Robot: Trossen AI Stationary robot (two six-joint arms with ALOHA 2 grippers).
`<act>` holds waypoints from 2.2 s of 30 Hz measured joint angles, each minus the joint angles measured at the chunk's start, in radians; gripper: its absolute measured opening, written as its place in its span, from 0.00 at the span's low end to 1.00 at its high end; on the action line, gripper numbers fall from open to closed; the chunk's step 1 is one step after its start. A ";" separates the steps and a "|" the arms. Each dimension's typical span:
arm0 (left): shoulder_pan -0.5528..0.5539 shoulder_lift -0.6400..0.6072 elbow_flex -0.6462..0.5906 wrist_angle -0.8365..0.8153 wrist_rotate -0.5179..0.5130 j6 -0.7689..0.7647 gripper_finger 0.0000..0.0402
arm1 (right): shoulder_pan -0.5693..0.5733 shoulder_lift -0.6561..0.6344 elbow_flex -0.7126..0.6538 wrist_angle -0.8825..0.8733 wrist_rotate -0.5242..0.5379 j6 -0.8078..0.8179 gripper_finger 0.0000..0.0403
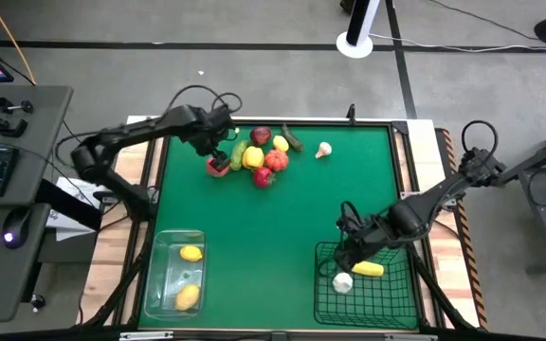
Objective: Sort produce into baskets
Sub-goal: Put the bottom apple into the transparent bin
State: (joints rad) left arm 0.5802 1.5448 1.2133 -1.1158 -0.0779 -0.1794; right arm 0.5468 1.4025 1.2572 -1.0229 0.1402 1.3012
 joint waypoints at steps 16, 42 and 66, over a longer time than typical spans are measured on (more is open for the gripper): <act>0.043 0.189 0.000 0.054 0.041 -0.003 0.75 | -0.045 0.000 0.000 0.006 0.039 -0.072 0.84; 0.039 0.245 0.002 0.080 0.090 0.018 0.44 | -0.045 0.001 0.000 0.013 0.092 -0.072 0.84; 0.041 -0.051 -0.001 0.090 0.086 0.146 0.01 | -0.045 0.001 0.000 0.018 0.093 -0.112 0.84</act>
State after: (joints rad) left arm 0.6212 1.4938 1.2121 -1.0261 0.0084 -0.0333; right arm 0.5018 1.4033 1.2575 -1.0046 0.2331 1.1890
